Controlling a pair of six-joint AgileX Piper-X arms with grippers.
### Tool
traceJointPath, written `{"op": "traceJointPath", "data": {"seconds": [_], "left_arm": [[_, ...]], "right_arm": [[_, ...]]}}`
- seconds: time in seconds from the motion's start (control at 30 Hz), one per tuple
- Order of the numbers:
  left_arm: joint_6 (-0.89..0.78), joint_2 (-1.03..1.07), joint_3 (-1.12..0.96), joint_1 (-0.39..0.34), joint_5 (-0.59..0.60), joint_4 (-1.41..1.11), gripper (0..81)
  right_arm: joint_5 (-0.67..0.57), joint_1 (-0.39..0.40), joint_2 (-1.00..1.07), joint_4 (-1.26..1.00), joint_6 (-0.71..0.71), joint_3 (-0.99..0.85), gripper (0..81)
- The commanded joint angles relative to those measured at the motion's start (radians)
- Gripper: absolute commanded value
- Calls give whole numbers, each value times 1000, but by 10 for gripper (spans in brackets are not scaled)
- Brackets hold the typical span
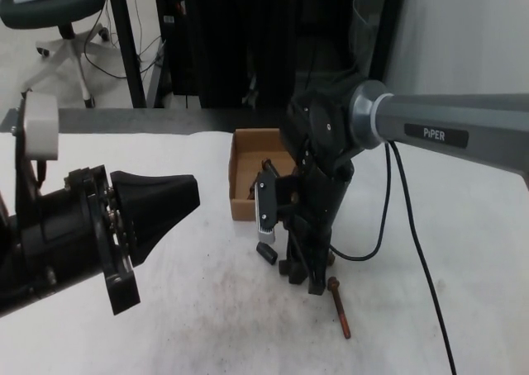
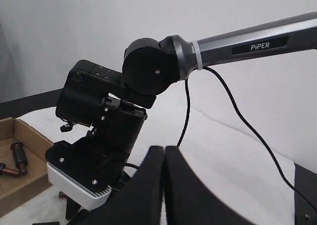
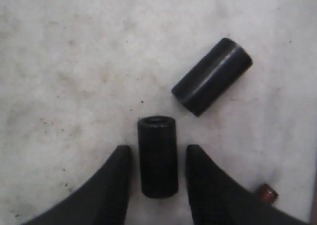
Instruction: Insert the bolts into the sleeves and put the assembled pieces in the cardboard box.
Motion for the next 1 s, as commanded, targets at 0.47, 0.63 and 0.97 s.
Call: {"op": "traceJointPath", "data": {"seconds": [0.47,0.63,0.97], "left_arm": [[7,-10,-3,1,7,-2,3],[7,-10,-3,1,7,-2,3],[7,-10,-3,1,7,-2,3]], "right_arm": [[-19,7,1,-54,-2,12,313],[-19,7,1,-72,0,12,312],[-19,7,1,-70,0,12,311]]}}
